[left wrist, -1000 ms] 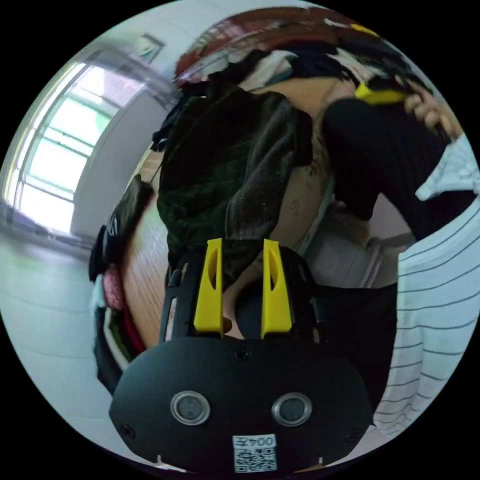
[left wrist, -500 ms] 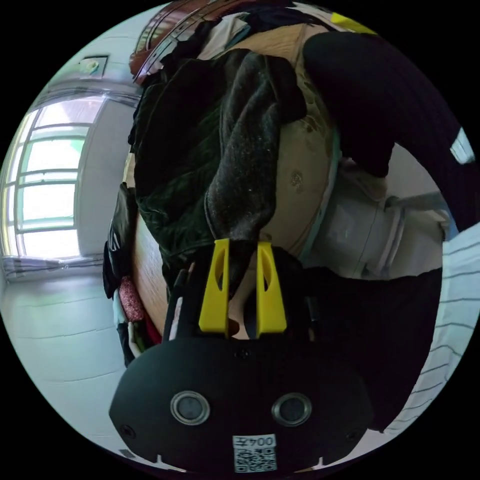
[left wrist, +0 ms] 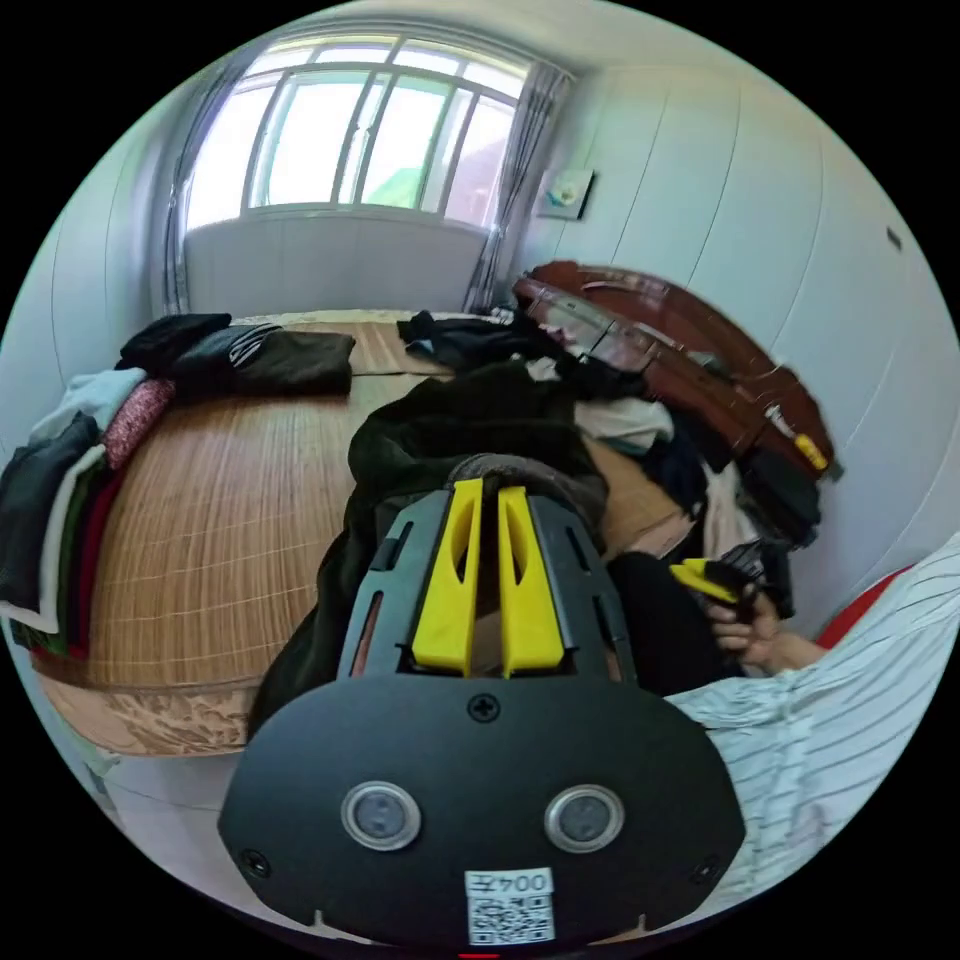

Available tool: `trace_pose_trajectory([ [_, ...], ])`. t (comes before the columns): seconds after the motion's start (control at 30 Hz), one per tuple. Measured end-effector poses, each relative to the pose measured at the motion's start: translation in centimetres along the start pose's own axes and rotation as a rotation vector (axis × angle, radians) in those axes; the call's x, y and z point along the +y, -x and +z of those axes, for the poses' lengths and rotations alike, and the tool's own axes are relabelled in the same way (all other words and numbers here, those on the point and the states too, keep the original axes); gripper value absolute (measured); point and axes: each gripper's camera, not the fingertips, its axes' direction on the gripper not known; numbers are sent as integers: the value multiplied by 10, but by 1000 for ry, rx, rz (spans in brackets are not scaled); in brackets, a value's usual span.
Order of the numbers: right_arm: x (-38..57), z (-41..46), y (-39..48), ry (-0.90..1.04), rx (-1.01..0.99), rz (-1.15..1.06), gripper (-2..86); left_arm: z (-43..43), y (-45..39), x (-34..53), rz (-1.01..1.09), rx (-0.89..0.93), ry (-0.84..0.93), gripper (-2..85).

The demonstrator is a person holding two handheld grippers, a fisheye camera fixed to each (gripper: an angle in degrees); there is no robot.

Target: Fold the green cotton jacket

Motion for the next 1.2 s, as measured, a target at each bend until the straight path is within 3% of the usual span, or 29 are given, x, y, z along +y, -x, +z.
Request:
trace_pose_trajectory([
  [0.2, 14, 55, 70, 11, 365, -349, 147, -67, -4, -11, -129, 101, -18, 5],
  [0.5, 62, 203, 141, 333, 728, -747, 165, -108, -30, -9, -245, 154, -53, 7],
  [0.77, 161, 301, 166, 447, 1097, -1338, 182, -120, -68, -18, -267, 181, -49, 6],
  [1.0, 190, 350, 151, 501, 1228, -1515, 152, -131, -97, -22, -288, 193, -51, 4],
  [1.13, 185, 351, 153, 432, 1245, -1531, 42, -138, -118, -23, -283, 180, -49, 5],
  [1.2, 177, 346, 157, 466, 1220, -1466, 37, -141, -124, -22, -289, 176, -56, 6],
])
